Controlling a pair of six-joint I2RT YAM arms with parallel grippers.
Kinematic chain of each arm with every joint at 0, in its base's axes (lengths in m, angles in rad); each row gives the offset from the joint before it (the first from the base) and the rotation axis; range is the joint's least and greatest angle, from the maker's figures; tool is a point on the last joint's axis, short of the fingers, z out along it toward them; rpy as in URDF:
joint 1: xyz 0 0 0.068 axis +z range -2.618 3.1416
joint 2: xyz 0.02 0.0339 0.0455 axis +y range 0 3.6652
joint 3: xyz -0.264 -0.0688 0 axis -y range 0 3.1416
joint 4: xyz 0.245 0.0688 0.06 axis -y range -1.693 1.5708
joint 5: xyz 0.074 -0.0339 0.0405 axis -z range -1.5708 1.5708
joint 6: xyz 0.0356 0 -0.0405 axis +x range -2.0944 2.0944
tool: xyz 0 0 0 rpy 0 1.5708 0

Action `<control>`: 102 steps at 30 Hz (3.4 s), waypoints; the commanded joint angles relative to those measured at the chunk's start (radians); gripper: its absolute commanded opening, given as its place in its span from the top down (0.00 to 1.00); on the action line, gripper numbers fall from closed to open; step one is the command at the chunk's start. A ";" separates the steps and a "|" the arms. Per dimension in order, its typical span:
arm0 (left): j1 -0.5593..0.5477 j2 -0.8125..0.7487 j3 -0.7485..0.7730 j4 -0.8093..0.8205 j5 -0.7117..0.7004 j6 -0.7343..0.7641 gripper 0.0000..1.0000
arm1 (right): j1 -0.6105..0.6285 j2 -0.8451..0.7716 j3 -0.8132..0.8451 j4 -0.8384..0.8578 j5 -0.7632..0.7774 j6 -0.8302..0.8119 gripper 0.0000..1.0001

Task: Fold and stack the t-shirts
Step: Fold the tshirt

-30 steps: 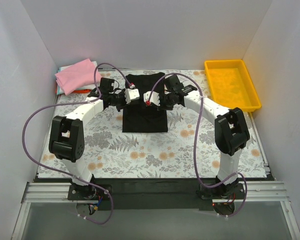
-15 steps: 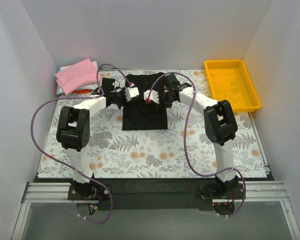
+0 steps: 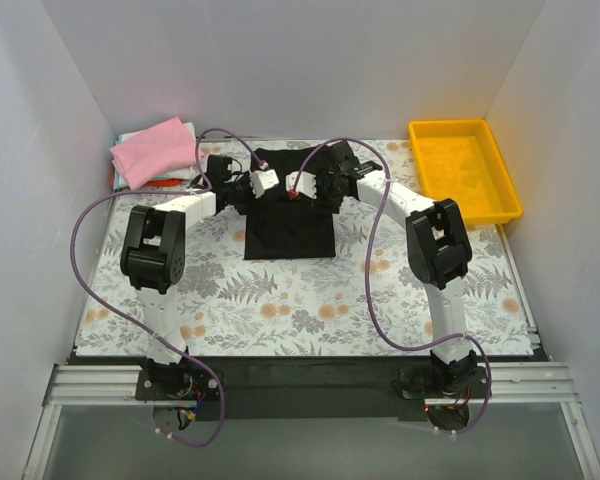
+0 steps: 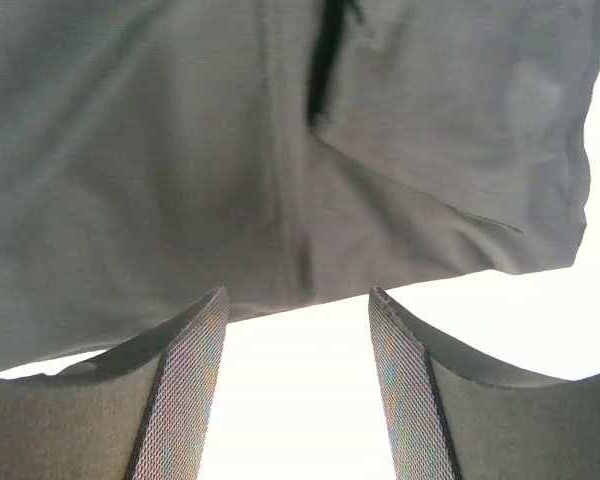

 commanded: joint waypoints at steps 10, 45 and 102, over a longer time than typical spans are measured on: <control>0.019 -0.444 -0.316 -0.028 0.181 -0.141 0.59 | 0.011 -0.359 -0.295 0.005 -0.091 0.056 0.46; -0.026 -0.318 -0.478 -0.203 0.135 0.064 0.62 | 0.105 -0.229 -0.524 0.024 -0.091 0.068 0.71; -0.007 -0.659 -0.154 -0.523 0.180 -0.089 1.00 | 0.096 -0.593 -0.245 -0.408 -0.067 -0.052 0.99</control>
